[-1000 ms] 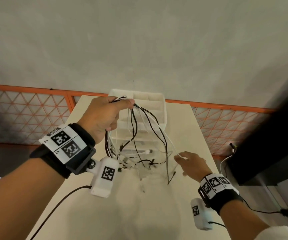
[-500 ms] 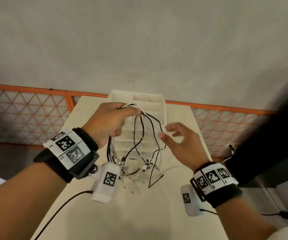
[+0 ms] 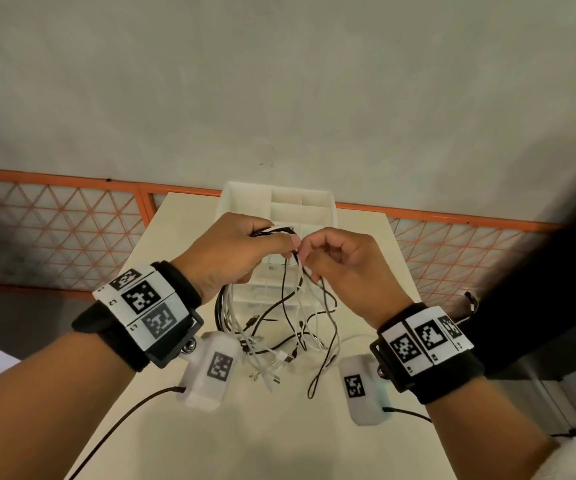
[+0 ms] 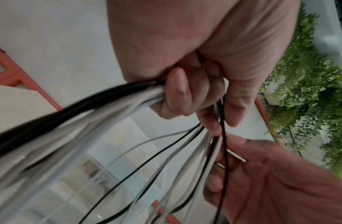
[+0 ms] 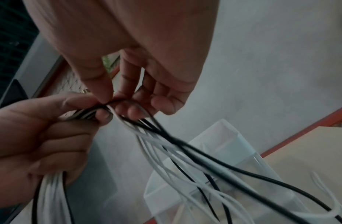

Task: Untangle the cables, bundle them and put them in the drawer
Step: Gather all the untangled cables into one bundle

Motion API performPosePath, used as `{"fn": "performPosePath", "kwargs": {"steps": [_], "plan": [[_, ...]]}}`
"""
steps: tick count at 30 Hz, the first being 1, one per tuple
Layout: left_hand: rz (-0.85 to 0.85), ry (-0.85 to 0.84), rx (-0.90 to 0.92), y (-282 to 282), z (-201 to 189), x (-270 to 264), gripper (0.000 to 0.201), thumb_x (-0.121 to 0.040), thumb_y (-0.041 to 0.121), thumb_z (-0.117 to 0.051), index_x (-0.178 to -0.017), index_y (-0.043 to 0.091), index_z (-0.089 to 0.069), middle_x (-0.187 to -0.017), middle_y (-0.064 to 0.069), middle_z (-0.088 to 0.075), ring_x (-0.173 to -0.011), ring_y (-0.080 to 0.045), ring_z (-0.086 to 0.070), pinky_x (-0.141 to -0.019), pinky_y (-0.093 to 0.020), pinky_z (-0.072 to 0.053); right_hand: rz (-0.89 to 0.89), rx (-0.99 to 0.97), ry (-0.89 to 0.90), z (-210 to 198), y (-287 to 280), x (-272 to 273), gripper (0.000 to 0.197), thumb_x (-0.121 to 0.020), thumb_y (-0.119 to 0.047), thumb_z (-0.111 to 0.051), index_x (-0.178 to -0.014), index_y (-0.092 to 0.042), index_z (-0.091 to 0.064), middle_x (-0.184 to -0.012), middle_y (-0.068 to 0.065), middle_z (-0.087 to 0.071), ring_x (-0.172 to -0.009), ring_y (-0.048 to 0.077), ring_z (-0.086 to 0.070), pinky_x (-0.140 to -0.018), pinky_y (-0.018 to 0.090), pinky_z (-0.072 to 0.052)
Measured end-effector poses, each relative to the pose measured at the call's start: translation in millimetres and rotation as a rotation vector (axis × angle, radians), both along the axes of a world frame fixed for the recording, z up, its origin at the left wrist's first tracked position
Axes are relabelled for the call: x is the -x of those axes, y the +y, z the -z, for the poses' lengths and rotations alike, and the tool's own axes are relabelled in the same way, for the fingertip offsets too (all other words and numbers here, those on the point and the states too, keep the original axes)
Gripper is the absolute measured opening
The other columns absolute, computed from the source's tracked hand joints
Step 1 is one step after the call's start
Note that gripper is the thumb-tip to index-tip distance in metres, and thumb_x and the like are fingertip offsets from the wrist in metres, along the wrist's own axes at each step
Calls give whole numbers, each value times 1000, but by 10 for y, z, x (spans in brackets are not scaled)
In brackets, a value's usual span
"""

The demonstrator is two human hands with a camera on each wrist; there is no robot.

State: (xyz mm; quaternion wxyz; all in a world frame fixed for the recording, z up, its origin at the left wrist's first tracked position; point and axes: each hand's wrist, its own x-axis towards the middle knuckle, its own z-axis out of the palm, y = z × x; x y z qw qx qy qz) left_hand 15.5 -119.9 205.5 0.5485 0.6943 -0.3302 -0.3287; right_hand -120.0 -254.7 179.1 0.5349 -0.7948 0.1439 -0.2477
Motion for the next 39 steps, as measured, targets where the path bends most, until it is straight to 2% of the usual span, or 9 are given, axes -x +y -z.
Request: {"fn": "performPosePath", "kwargs": {"steps": [3,8,16,20,24,28,30,33,39], "plan": [[-14,7,14,-32,32,10,19,-85,22,-74,-77,9,-64,-46,9,-26,-40,-11,-20,-44,-21,-18,-47,39,140,113,50,-24,9,-85,-9,-74,-81,-11,-67,-71,-1,-65,-57,-1,-54,-61,12,-44],[-44,1,33,-34,25,-27,32,-84,25,-76,-89,-3,-63,-50,8,-25,-43,-13,-19,-42,-21,-18,-34,72,580,510,-61,-43,44,-94,-54,-56,-80,-17,-77,-86,3,-78,-84,23,-73,-90,38,-55],[-222,125,367,111,-330,-289,21,-81,30,-75,-71,14,-68,-44,11,-25,-37,-9,-17,-39,-21,-17,276,141,1093,1365,-721,508,46,-102,-51,-40,-125,-23,-69,-114,11,-70,-104,32,-65,-84,32,-47],[-137,105,299,55,-265,-247,31,-78,36,-75,-83,6,-68,-45,10,-24,-40,-12,-17,-40,-23,-17,377,90,927,1324,-783,574,33,-94,-35,-59,-125,-26,-65,-131,5,-66,-118,28,-63,-98,32,-48],[-21,104,218,-44,-184,-98,28,-77,37,-75,-83,10,-70,-52,4,-20,-45,-15,-14,-41,-24,-15,230,-12,431,792,-572,465,50,-65,-23,-66,-114,-38,-68,-123,-10,-67,-118,14,-58,-95,35,-47],[54,96,190,-114,-213,37,20,-75,36,-76,-76,17,-75,-66,-7,-13,-51,-19,-11,-44,-25,-13,95,12,151,318,-300,243,16,-85,-9,-74,-98,-18,-75,-92,-11,-74,-86,1,-66,-75,16,-47],[100,92,178,-120,-232,81,18,-75,36,-75,-74,18,-75,-59,-1,-15,-48,-17,-12,-43,-24,-14,52,96,138,268,-184,142,5,-88,-12,-73,-84,-13,-73,-72,-8,-66,-66,2,-57,-65,12,-43],[127,106,197,-84,-264,94,15,-73,34,-76,-70,19,-74,-52,4,-19,-45,-15,-12,-43,-26,-13,114,200,208,345,-148,59,25,-92,-30,-67,-73,-13,-67,-60,9,-58,-54,19,-48,-54,27,-41],[94,135,324,11,-377,19,12,-74,28,-74,-71,16,-74,-47,9,-22,-40,-11,-15,-45,-30,-10,227,390,658,860,-367,113,39,-89,-44,-53,-62,-16,-53,-59,-1,-55,-64,28,-55,-58,29,-41]]}}
